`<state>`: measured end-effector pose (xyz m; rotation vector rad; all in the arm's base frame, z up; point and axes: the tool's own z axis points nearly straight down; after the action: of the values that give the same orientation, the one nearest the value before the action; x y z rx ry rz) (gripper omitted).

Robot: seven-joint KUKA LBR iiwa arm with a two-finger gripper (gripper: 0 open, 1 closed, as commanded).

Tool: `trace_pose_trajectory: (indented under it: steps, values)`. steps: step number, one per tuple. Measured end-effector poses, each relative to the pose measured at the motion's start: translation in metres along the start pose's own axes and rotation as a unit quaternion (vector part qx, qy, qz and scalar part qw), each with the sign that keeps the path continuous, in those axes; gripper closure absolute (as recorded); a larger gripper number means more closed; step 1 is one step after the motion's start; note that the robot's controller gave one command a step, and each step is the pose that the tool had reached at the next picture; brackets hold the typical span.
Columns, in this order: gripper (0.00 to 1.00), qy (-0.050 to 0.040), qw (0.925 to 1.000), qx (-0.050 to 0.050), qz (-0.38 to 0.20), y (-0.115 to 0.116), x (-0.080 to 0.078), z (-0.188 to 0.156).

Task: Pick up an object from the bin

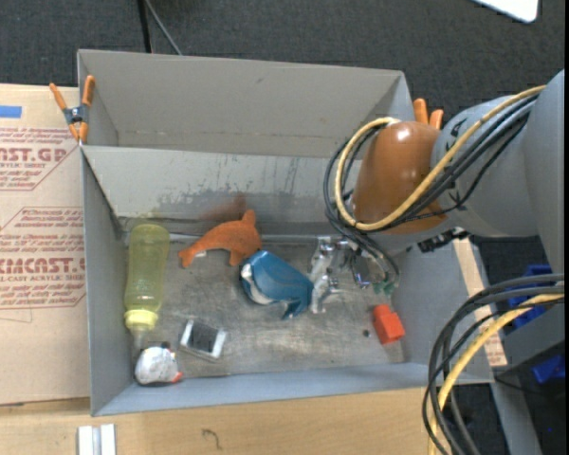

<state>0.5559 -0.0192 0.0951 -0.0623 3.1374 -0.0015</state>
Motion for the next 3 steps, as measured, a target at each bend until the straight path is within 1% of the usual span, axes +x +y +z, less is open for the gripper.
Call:
trace_pose_trajectory:
  steps: [1,3]
  values:
    - [1.00,0.0011,0.9999,0.001,0.011,-0.0037,0.0010,0.0092]
    - [1.00,0.0018,0.9999,0.001,0.011,-0.0036,0.0014,0.0094]
